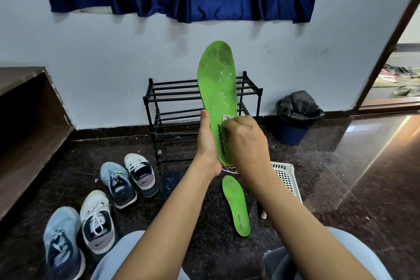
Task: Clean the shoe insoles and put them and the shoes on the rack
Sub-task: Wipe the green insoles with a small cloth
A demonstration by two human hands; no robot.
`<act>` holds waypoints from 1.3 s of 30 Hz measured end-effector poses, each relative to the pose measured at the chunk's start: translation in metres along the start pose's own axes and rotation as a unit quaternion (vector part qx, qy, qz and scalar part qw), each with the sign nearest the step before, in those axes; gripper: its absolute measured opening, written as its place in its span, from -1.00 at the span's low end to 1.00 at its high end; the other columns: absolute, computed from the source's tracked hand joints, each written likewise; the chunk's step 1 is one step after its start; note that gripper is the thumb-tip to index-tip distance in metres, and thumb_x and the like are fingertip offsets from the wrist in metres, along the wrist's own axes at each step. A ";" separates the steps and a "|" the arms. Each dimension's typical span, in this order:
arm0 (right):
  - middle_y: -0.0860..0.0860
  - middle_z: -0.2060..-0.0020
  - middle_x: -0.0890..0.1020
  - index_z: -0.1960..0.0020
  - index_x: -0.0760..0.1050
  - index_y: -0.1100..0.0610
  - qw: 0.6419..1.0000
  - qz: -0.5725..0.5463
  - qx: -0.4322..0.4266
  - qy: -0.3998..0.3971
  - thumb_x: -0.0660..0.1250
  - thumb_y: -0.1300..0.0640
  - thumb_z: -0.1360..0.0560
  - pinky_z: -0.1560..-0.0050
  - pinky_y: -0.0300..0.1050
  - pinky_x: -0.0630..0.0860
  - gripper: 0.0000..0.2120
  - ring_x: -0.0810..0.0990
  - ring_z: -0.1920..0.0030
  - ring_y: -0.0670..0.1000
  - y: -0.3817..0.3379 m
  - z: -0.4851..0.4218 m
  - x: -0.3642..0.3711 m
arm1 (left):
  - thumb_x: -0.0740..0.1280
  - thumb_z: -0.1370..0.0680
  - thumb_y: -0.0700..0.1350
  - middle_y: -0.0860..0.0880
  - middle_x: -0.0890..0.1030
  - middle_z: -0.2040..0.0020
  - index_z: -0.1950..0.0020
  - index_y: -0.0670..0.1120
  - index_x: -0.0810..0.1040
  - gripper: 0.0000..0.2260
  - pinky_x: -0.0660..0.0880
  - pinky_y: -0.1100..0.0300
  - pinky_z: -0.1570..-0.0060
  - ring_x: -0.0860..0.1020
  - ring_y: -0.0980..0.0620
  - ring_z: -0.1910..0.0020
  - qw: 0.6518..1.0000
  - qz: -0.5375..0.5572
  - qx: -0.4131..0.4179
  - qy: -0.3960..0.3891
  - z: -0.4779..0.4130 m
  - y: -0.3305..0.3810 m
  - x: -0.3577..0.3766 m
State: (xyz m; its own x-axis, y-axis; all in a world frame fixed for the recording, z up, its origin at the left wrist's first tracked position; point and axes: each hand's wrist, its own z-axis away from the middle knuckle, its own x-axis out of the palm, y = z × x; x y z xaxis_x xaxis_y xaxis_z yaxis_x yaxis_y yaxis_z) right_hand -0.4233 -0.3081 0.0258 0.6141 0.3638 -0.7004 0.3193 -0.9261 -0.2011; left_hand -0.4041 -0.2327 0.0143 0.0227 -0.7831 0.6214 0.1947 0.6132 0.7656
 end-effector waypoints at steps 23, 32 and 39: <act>0.08 0.10 0.63 0.07 0.62 0.01 0.968 -0.048 0.117 -0.218 0.24 0.33 -0.43 0.06 -0.05 0.55 -0.71 0.58 0.05 0.14 0.016 0.021 -0.014 | 0.01 -0.65 0.11 -0.19 0.68 0.18 -0.01 -0.19 0.60 -0.52 0.53 -0.09 -0.04 0.64 -0.23 0.11 0.998 0.047 0.030 -0.017 0.002 0.014 -0.001; 0.10 0.18 0.69 0.12 0.68 0.04 0.979 -0.158 0.055 -0.114 0.35 0.24 -0.42 0.12 -0.07 0.54 -0.83 0.65 0.16 0.15 0.008 0.017 -0.009 | 0.01 -0.59 0.27 -0.21 0.64 0.17 0.07 -0.23 0.64 -0.36 0.52 0.07 0.10 0.62 -0.14 0.25 0.996 0.088 -0.005 -0.010 0.000 -0.002 0.003; 0.13 0.21 0.69 0.12 0.68 0.11 0.982 -0.175 0.066 -0.041 0.36 0.26 -0.41 0.14 0.00 0.55 -0.85 0.65 0.19 0.17 0.010 0.011 -0.001 | 0.01 -0.56 0.37 -0.17 0.65 0.13 -0.02 -0.20 0.61 -0.31 0.53 0.09 0.04 0.64 -0.07 0.19 0.997 0.070 -0.016 -0.027 0.002 -0.007 0.007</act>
State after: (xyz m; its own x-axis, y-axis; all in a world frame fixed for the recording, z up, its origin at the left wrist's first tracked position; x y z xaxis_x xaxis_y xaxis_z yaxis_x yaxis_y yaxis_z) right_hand -0.4288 -0.3184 0.0174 0.4214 0.6576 -0.6244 0.4015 -0.7527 -0.5218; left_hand -0.4074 -0.2425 0.0133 0.0000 -0.6831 0.7304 0.2248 0.7117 0.6656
